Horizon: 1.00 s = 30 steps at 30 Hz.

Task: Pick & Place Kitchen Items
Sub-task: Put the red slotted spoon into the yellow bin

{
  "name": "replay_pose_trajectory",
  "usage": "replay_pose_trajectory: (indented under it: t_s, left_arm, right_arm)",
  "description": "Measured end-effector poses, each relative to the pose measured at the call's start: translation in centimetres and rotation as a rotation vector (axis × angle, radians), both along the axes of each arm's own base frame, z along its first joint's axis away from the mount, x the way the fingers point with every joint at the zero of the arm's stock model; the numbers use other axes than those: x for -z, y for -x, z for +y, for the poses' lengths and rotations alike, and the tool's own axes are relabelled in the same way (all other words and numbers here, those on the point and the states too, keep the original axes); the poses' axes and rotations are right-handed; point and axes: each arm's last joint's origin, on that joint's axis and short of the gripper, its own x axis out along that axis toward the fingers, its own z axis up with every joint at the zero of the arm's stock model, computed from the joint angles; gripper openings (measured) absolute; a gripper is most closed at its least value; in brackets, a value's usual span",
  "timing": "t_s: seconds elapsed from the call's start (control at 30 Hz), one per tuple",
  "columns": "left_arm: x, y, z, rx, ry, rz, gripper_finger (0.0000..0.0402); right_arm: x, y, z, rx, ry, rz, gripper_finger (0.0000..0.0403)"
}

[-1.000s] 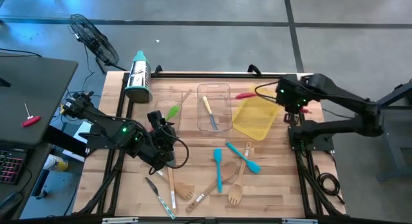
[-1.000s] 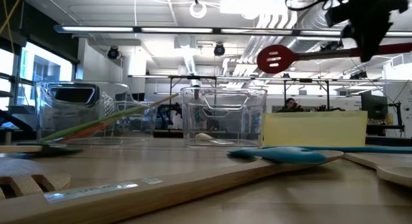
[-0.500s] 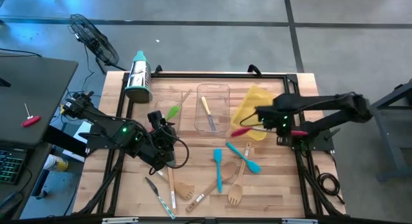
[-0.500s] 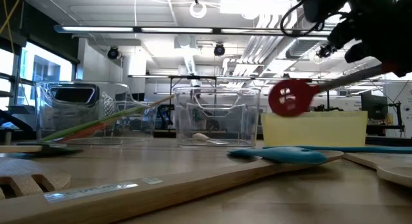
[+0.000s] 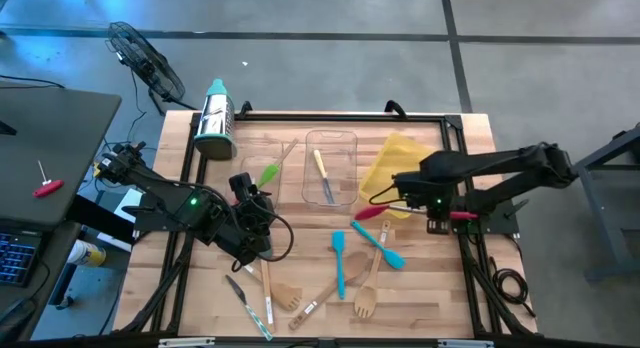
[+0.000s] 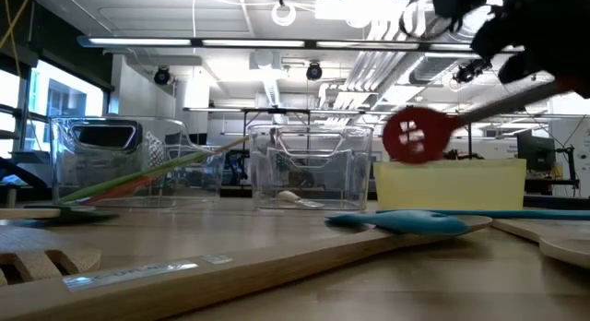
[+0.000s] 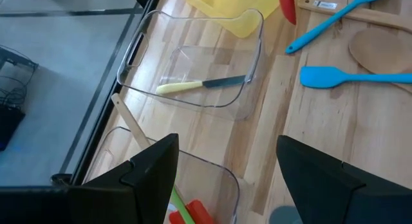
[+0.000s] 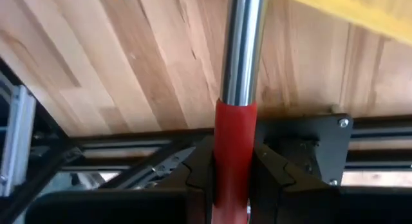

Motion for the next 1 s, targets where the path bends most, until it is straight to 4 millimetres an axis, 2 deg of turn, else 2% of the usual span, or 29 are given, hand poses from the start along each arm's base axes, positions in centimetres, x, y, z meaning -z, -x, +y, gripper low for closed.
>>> replay_pose_trajectory:
  t_s: [0.13, 0.23, 0.57, 0.67, 0.83, 1.0]
  left_arm:
    - [0.0, 0.0, 0.0, 0.003, -0.003, 0.002, 0.0255]
    - [0.0, 0.0, 0.0, 0.002, -0.005, 0.000, 0.0255]
    - [0.3, -0.1, -0.2, -0.001, 0.029, 0.013, 0.0255]
    - [0.3, -0.1, -0.2, 0.000, 0.035, 0.015, 0.0255]
    - [0.2, -0.1, -0.1, 0.006, 0.009, 0.014, 0.0255]
    - [0.2, -0.2, -0.1, 0.004, 0.006, 0.012, 0.0255]
  right_arm:
    - [-1.9, 0.1, 0.2, 0.030, 0.024, -0.084, 0.0051]
    - [-2.6, 0.1, -0.4, 0.056, 0.066, -0.116, 0.0051]
    - [-3.7, 1.8, -4.0, 0.183, 0.182, -0.187, 0.0051]
    - [-3.4, 2.4, -4.7, 0.209, 0.207, -0.178, 0.0051]
    - [-1.4, 2.9, -5.6, 0.159, 0.226, -0.092, 0.0051]
    - [-0.9, 3.0, -6.4, 0.064, 0.363, -0.033, 0.0051]
